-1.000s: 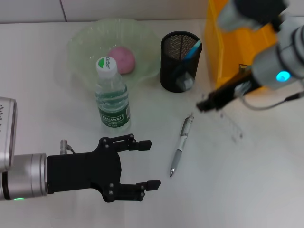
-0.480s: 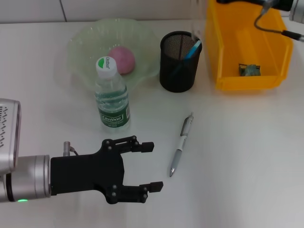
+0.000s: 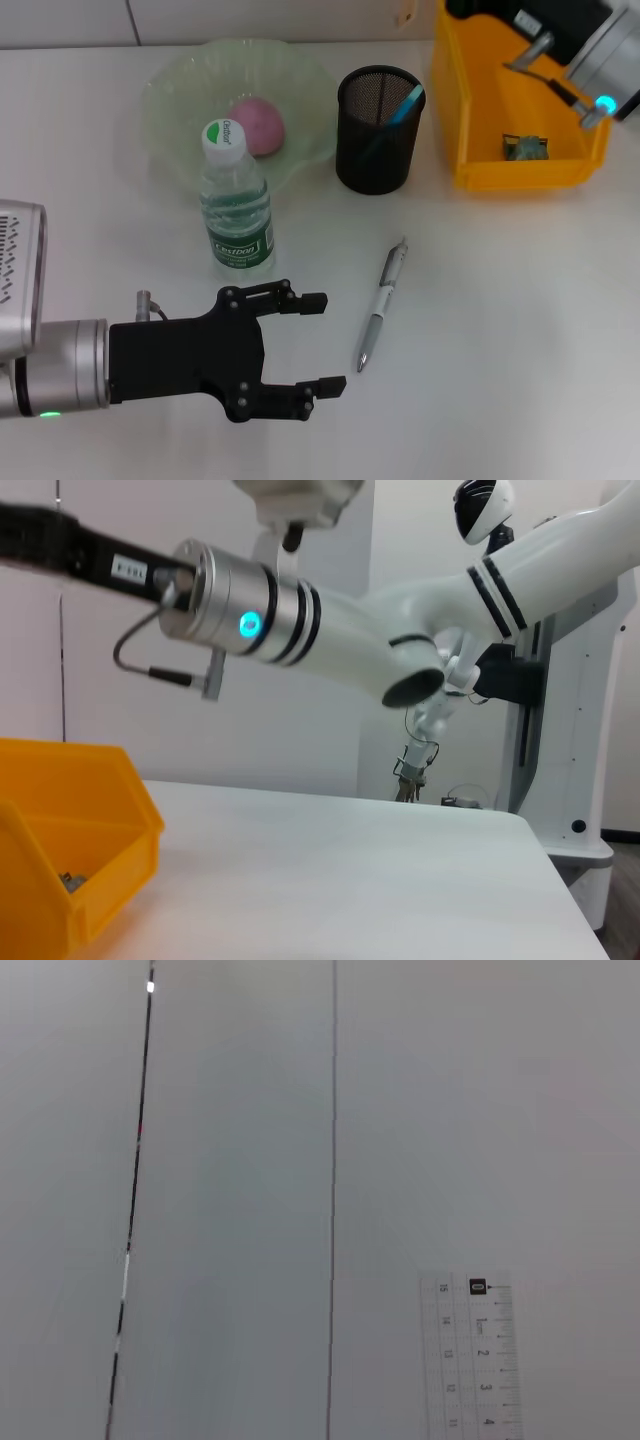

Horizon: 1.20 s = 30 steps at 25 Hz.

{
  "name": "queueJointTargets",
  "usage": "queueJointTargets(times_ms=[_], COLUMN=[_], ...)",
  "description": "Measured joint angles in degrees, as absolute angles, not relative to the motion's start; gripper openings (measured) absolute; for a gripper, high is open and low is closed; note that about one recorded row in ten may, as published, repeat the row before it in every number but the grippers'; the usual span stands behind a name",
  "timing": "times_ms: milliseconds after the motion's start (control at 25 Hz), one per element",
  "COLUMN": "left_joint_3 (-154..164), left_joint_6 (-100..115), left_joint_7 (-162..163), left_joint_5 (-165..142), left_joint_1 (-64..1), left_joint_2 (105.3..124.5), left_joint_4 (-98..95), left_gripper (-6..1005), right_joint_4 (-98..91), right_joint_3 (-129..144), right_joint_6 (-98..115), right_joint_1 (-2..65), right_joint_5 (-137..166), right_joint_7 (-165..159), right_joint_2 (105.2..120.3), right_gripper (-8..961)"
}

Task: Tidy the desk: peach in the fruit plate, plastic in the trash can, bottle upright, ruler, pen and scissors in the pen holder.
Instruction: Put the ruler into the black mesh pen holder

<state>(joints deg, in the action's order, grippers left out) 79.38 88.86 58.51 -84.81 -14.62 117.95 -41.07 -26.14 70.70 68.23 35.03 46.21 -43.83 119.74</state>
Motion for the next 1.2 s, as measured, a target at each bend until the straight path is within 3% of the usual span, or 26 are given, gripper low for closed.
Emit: queueJointTargets(times_ms=[280, 1200], left_joint_3=[79.52, 79.63], left_joint_6=[88.97, 89.21], left_joint_7=[58.64, 58.71], left_joint_5=[-84.81, -84.81], left_joint_1=[-15.01, -14.82], left_joint_2=[117.95, 118.06], left_joint_4=[-41.04, -40.95], left_gripper=[812, 812], right_joint_4=[-12.38, -5.98], right_joint_3=[70.72, 70.88], right_joint_6=[71.36, 64.39], right_joint_1=[39.83, 44.49], right_joint_5=[41.28, 41.39], right_joint_7=[-27.67, -29.32], right_joint_2=[119.88, 119.88], right_gripper=[378, 377])
